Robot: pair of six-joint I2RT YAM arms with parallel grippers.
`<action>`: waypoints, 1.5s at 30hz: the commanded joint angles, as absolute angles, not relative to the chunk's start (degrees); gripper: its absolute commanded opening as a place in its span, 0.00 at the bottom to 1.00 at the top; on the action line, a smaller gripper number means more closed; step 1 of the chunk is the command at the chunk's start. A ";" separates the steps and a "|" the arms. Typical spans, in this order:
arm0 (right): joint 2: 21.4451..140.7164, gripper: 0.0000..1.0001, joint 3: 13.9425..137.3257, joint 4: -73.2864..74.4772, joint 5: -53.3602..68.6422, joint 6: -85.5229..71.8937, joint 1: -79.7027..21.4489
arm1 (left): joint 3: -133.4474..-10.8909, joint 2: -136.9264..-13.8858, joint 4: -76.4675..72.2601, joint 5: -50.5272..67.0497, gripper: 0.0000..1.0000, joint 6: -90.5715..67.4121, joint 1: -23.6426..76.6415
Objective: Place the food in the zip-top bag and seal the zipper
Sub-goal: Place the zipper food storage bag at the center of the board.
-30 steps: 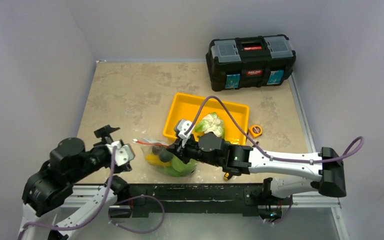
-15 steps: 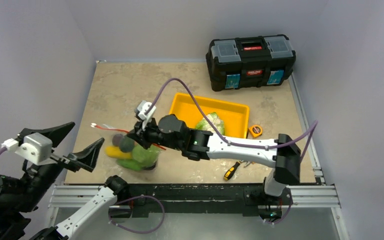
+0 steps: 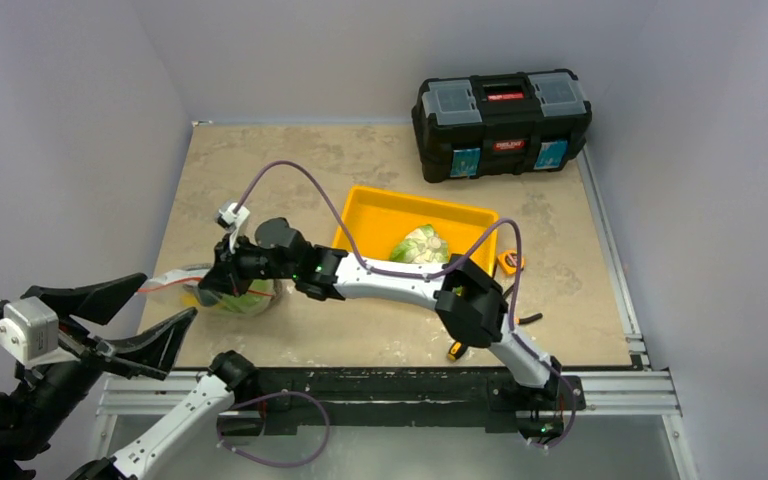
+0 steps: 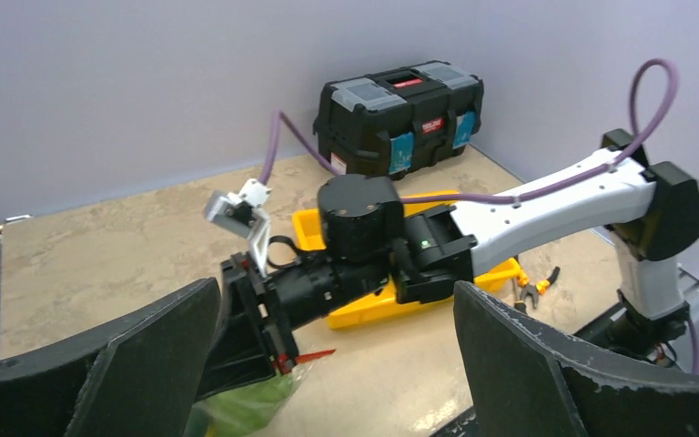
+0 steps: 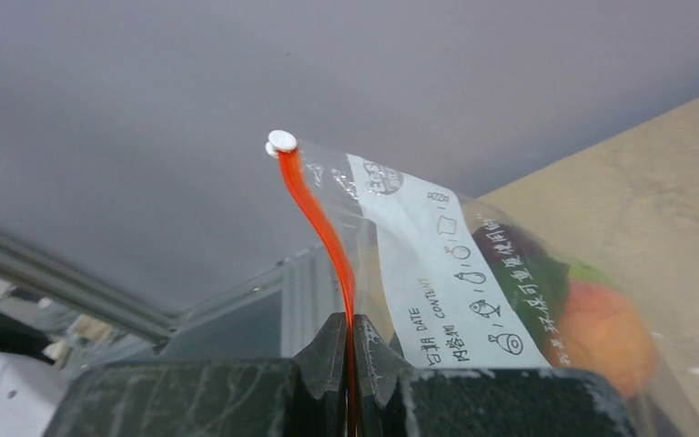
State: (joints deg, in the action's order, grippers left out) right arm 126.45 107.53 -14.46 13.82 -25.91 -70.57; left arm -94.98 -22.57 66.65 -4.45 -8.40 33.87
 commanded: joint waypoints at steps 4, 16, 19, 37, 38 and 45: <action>126.94 0.00 114.75 -27.24 24.20 -37.44 -67.95 | -94.79 -23.59 67.66 -0.53 1.00 -11.25 33.79; 131.00 0.00 115.46 -24.75 19.12 -38.94 -60.58 | -92.72 -23.65 66.18 -0.51 1.00 -10.58 33.76; 136.47 0.00 118.86 -18.96 17.80 -36.88 -59.16 | -93.75 -24.51 67.47 -0.26 1.00 -11.10 33.79; 143.82 0.02 119.57 -12.16 3.30 -24.98 -49.99 | -93.76 -23.67 68.70 1.16 1.00 -11.22 33.80; 143.94 0.07 119.58 -11.82 2.62 -24.02 -49.86 | -93.62 -23.65 68.76 0.67 1.00 -11.69 33.78; 143.56 0.31 122.75 -5.21 0.71 -18.90 -49.41 | -93.22 -24.78 69.37 2.60 1.00 -15.71 33.83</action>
State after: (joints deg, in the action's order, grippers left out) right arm 146.15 118.63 -8.36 2.52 -23.86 -49.01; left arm -93.51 -23.07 69.69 1.13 -12.25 33.87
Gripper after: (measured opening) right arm 0.262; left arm 0.998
